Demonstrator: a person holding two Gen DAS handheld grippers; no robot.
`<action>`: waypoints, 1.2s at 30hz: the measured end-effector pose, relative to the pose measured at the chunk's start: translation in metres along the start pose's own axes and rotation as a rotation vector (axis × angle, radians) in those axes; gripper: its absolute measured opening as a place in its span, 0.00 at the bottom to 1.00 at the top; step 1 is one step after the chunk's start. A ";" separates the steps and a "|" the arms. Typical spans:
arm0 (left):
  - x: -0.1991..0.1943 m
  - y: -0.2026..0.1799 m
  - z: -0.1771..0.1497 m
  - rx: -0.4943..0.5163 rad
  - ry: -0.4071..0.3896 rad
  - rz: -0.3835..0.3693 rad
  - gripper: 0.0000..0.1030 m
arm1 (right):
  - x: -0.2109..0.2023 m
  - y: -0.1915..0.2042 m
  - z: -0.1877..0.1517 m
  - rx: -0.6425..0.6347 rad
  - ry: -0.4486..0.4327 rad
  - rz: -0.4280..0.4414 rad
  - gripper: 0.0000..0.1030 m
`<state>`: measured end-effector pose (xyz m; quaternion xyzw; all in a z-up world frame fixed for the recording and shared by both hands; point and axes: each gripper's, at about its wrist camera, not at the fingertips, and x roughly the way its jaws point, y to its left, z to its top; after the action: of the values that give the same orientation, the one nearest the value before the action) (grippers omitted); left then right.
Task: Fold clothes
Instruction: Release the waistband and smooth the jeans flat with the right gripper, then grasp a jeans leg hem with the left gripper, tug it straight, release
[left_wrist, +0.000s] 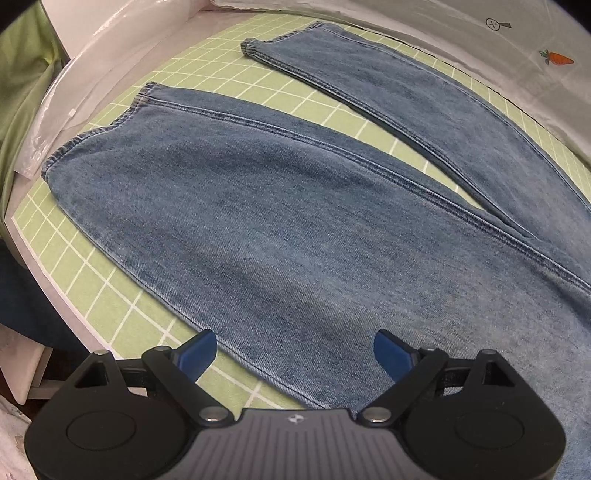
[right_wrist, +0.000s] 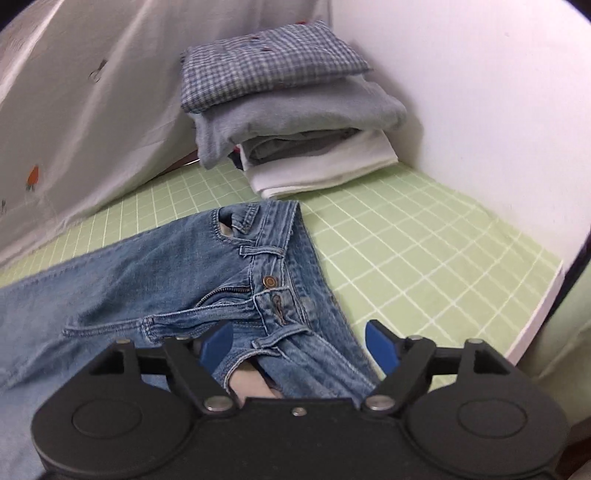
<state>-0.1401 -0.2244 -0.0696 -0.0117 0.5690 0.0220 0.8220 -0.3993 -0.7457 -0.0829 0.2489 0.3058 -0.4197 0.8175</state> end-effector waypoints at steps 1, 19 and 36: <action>0.000 -0.001 -0.001 0.005 0.001 0.001 0.89 | 0.004 -0.002 -0.003 0.025 0.016 -0.001 0.79; -0.009 0.046 0.017 0.002 -0.011 0.036 0.89 | 0.026 0.092 -0.037 -0.277 0.065 -0.052 1.00; 0.037 0.105 0.162 -0.105 -0.097 -0.032 0.90 | 0.034 0.227 -0.037 -0.227 0.026 -0.054 1.00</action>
<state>0.0189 -0.1116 -0.0467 -0.0628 0.5261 0.0392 0.8472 -0.2038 -0.6206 -0.0985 0.1517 0.3686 -0.4011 0.8248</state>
